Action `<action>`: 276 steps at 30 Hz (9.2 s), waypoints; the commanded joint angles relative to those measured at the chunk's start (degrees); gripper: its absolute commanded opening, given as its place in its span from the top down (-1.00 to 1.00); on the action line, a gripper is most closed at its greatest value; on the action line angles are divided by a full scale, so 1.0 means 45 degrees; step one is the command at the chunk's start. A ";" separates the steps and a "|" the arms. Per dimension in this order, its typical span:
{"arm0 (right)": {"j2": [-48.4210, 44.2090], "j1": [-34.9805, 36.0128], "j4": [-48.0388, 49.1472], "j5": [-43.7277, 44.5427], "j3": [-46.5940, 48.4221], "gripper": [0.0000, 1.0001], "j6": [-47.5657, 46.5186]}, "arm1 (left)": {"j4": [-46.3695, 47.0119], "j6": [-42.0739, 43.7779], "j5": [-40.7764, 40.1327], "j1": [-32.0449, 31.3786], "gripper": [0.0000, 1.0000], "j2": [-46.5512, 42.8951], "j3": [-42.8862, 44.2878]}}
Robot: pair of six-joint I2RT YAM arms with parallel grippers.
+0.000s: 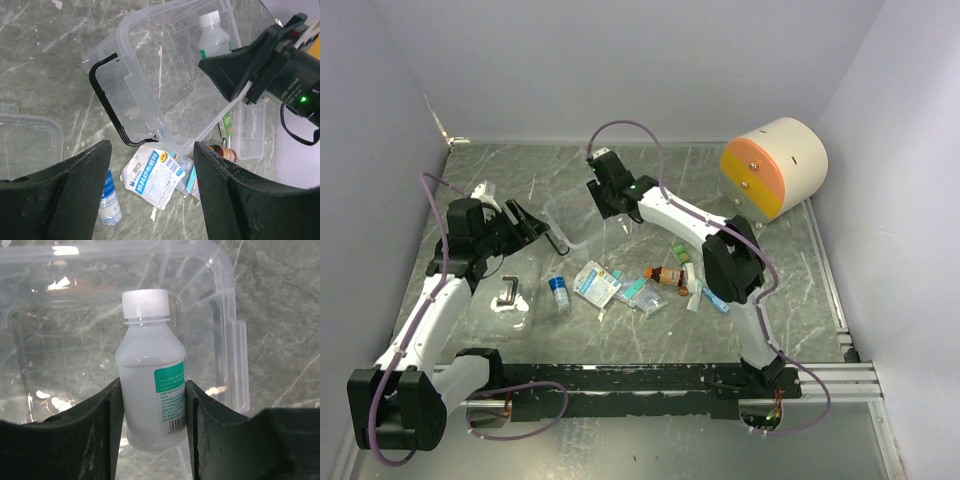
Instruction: Organize the medicine kit
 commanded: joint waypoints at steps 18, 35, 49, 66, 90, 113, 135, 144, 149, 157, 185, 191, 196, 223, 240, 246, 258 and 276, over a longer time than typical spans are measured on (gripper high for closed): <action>0.1683 -0.0245 -0.2319 -0.0229 0.2327 0.36 -0.0204 | 0.0036 0.0533 0.0260 -0.0308 -0.56 0.0394 0.0219; 0.2331 -0.0289 -0.3594 0.0860 0.2770 0.26 -0.0063 | -0.0213 0.0753 0.0245 -0.0387 -0.55 0.0509 0.0396; 0.2187 -0.0288 -0.5093 0.0092 0.3723 0.03 -0.0056 | -0.0001 0.0676 0.0198 -0.0387 -0.48 0.0693 0.0338; 0.2964 -0.0386 -0.4733 0.0119 0.4357 0.11 -0.0197 | -0.0007 0.0637 0.0127 -0.0387 -0.50 0.0595 0.0280; 0.2581 -0.0406 -0.4264 0.0815 0.2839 0.24 -0.1627 | -0.0136 0.0666 0.0102 -0.0387 -0.50 0.0700 0.0318; -0.5722 -0.0258 -0.0632 -0.0092 -0.3101 -0.05 0.1004 | -0.1884 0.2191 0.0863 -0.0387 -0.68 -0.0397 0.2218; -1.3387 -0.0288 0.2723 0.1853 -1.3760 -0.18 0.3673 | 0.0423 0.2399 0.1589 -0.0387 -0.71 -0.4596 0.0895; -1.2245 -0.0302 0.3119 -0.0305 -1.4073 -0.20 0.1511 | 0.2632 0.1035 0.2066 -0.0388 -0.72 -0.4673 -0.0038; -1.1569 -0.0335 0.3218 -0.1303 -1.4045 -0.12 0.0727 | 0.3640 0.0591 0.2278 -0.0387 -0.75 -0.4202 -0.0182; -0.9279 -0.0498 0.2519 -0.0646 -1.2903 -0.09 -0.0035 | 0.4061 0.0578 0.2358 -0.0387 -0.74 -0.4119 -0.0490; -0.7871 -0.0489 0.2025 -0.2071 -1.2459 0.02 0.0328 | 0.1729 0.0932 0.1472 -0.0387 -0.81 -0.3461 0.0329; -0.7912 -0.0481 0.2242 -0.1595 -1.2550 0.20 0.0713 | 0.2114 0.0873 0.2183 -0.0387 -0.80 -0.3149 0.0319; -0.8648 -0.0485 0.2771 -0.1236 -1.2902 0.27 0.1035 | 0.2294 0.0719 0.2531 -0.0406 -0.75 -0.2830 0.0240; -1.3000 -0.0499 0.7665 -0.5718 -1.3607 0.32 0.3486 | 0.4994 -0.2232 0.1165 -0.6152 -0.69 0.2724 0.1691; -1.1317 -0.0497 0.8219 -0.6503 -1.2206 0.28 0.3696 | 0.5594 -0.2788 0.2219 -0.6441 -0.05 0.3909 0.2020; -1.1370 -0.0484 0.7188 -0.5204 -1.1828 -0.22 0.3439 | 0.5549 -0.2640 0.1220 -0.6350 0.10 0.3744 0.2088; -1.3473 -0.0505 0.7802 -0.1245 -1.3644 -0.38 0.3544 | 0.1143 -0.2111 -0.3616 -0.5870 0.12 0.5431 0.5140; -1.3823 -0.0663 0.7211 0.1196 -1.3972 -0.38 0.3431 | -0.0311 -0.2518 -0.6410 -0.6582 0.22 0.8779 0.7226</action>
